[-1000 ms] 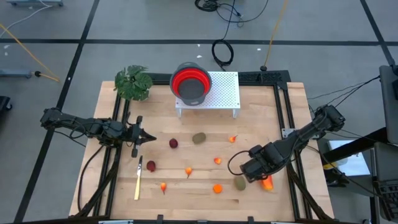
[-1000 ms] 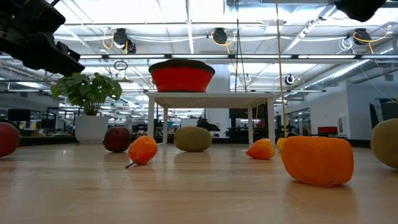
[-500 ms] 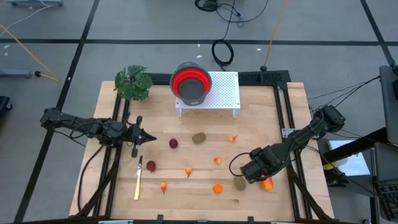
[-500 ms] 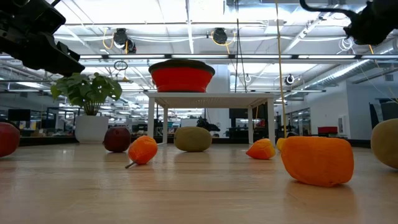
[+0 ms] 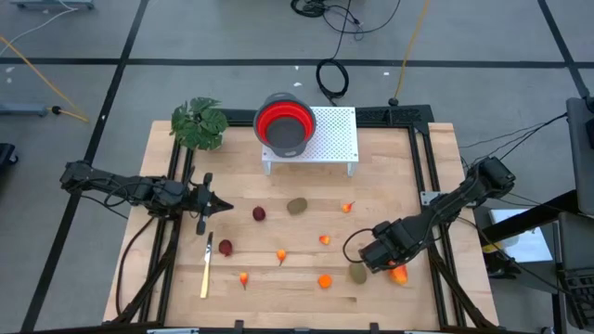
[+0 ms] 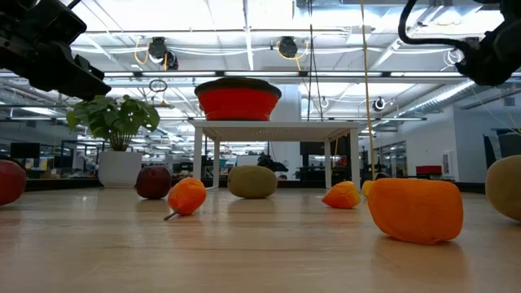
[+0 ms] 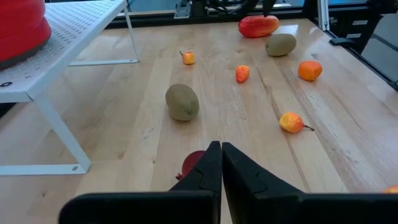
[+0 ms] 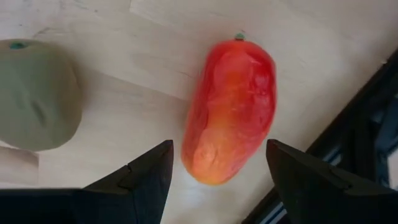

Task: Pick & Place Fruit
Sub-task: Put the mango into the red strainer bowl on the shelf

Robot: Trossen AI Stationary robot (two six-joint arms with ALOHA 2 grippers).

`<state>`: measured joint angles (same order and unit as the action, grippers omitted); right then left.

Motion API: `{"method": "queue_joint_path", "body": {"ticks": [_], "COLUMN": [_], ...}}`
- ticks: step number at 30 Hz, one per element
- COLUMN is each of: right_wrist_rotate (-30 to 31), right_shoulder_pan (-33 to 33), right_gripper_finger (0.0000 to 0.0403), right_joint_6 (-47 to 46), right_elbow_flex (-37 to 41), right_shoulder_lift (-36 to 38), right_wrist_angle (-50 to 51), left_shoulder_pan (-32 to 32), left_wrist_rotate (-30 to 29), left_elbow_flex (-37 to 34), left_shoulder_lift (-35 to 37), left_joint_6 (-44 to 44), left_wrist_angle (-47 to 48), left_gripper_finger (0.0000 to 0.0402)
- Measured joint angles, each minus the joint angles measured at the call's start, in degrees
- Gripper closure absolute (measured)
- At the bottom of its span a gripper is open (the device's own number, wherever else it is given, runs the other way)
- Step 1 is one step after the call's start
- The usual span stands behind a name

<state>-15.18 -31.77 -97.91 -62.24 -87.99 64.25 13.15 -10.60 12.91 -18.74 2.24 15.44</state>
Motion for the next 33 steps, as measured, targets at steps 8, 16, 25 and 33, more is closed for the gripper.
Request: {"method": "queue_joint_path", "body": {"ticks": [8,16,25,33], "right_wrist_rotate": [0.06,-0.13,-0.11,-0.09], "right_shoulder_pan": [0.0,0.03,0.09,0.09], "right_gripper_finger": [0.0151,0.0151,0.0151,0.0173], "right_joint_6": [0.15,-0.02,-0.2,-0.54], "right_elbow_flex": [4.02,8.21,8.71,8.75], "right_shoulder_lift": [0.0,0.13,0.13,0.09], "right_wrist_angle": [-3.76,-8.73,-9.63,-9.8], "left_shoulder_pan": [0.02,0.02,0.01,0.01], "left_wrist_rotate": [-0.01,-0.01,0.0,-0.01], "left_elbow_flex": [0.0,0.0,0.0,0.0], "left_shoulder_lift": [0.0,0.0,0.01,0.02], "left_joint_6": [1.29,1.27,1.24,1.24], "left_wrist_angle": [-0.02,-0.02,-0.02,-0.02], "left_gripper_finger": [0.04,0.0387,0.0389,0.0383]}}
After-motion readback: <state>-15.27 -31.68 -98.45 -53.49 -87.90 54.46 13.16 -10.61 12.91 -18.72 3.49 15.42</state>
